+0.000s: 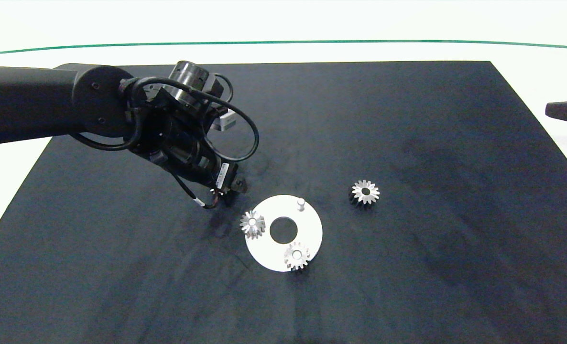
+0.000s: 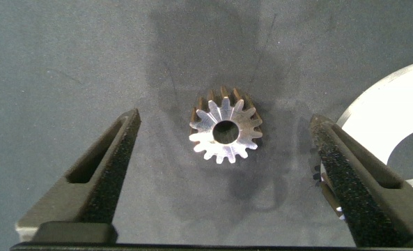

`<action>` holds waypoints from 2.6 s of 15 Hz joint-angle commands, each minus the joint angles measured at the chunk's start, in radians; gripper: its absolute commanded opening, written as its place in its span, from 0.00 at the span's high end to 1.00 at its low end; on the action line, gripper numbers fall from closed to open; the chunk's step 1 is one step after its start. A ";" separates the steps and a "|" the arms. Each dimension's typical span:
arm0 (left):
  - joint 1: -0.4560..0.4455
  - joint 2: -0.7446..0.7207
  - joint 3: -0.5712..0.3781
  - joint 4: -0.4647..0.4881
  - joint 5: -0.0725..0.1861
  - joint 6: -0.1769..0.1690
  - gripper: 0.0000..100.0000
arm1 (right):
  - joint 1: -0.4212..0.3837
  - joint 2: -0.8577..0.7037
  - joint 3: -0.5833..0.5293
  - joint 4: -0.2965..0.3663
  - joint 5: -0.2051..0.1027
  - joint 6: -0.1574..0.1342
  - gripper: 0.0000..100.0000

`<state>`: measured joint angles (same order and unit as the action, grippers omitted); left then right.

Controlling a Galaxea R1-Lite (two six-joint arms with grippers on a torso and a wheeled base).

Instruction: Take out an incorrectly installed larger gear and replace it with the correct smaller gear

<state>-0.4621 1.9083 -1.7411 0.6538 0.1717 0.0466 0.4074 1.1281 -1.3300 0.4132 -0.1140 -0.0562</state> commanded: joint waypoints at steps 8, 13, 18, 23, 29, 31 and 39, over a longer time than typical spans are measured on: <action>0.010 0.006 0.049 0.001 0.002 -0.007 0.22 | 0.001 0.009 0.002 0.003 -0.001 -0.001 0.00; 0.005 0.029 0.043 -0.013 0.000 -0.007 0.32 | 0.001 0.010 0.002 0.003 -0.001 -0.001 0.00; 0.007 0.028 0.048 -0.014 0.002 -0.005 0.43 | 0.001 0.010 0.002 0.003 -0.001 -0.001 0.00; 0.000 0.029 0.035 -0.016 0.002 -0.001 0.53 | 0.001 0.010 0.003 0.003 -0.001 -0.002 0.00; 0.000 0.029 0.046 -0.016 0.003 -0.001 0.65 | 0.001 0.010 0.008 0.003 -0.001 -0.008 0.00; 0.000 0.029 0.044 -0.016 0.003 -0.002 0.68 | 0.001 0.010 0.008 0.003 -0.001 -0.008 0.00; -0.001 0.025 0.052 -0.016 0.003 -0.002 0.85 | 0.001 0.012 0.008 0.003 -0.001 -0.008 0.00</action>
<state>-0.4617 1.9338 -1.6889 0.6345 0.1732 0.0432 0.4074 1.1377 -1.3223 0.4132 -0.1145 -0.0653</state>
